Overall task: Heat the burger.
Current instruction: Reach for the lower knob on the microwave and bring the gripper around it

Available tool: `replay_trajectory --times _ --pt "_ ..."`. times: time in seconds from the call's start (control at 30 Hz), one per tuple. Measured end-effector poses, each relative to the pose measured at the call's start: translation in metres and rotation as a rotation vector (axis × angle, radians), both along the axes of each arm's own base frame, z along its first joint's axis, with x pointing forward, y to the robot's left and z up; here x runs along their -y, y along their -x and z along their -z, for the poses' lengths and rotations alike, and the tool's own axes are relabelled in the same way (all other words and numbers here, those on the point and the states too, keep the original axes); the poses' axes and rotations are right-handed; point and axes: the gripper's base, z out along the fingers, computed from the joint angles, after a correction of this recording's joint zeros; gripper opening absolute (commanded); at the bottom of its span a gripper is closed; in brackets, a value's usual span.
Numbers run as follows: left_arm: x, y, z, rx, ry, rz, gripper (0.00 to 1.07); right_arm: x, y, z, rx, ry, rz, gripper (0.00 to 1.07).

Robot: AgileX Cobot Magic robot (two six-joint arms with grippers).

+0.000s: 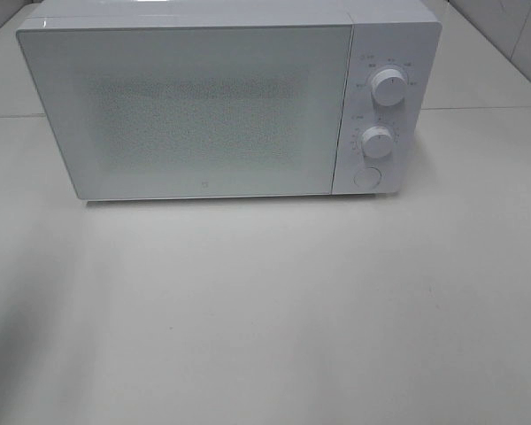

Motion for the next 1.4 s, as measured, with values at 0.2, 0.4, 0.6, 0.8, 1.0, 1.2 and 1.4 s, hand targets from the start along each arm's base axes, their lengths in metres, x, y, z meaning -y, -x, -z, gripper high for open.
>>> replay_trajectory --times 0.2,0.4,0.6,0.8,1.0,1.2,1.4 --pt "-0.003 0.04 0.005 0.093 0.006 -0.006 1.0 0.0 0.0 0.0 0.0 0.0 0.0 0.76" --pt "-0.006 0.074 0.015 0.22 0.013 -0.017 1.0 0.0 0.0 0.0 0.0 0.0 0.0 0.76" --pt "-0.008 0.097 0.004 0.363 0.016 -0.016 1.0 0.0 0.0 0.0 0.0 0.0 0.0 0.76" --pt "-0.01 0.123 0.006 0.432 0.017 -0.007 1.0 0.0 0.0 0.0 0.0 0.0 0.0 0.76" --pt "-0.012 0.141 0.001 0.544 0.02 -0.007 1.0 0.0 0.0 0.0 0.0 0.0 0.0 0.76" --pt "-0.013 0.159 -0.001 0.652 0.03 -0.007 1.0 0.0 0.0 0.0 0.0 0.0 0.0 0.76" --pt "-0.013 0.182 -0.002 0.796 0.056 -0.005 1.0 0.0 0.0 0.0 0.0 0.0 0.0 0.76"
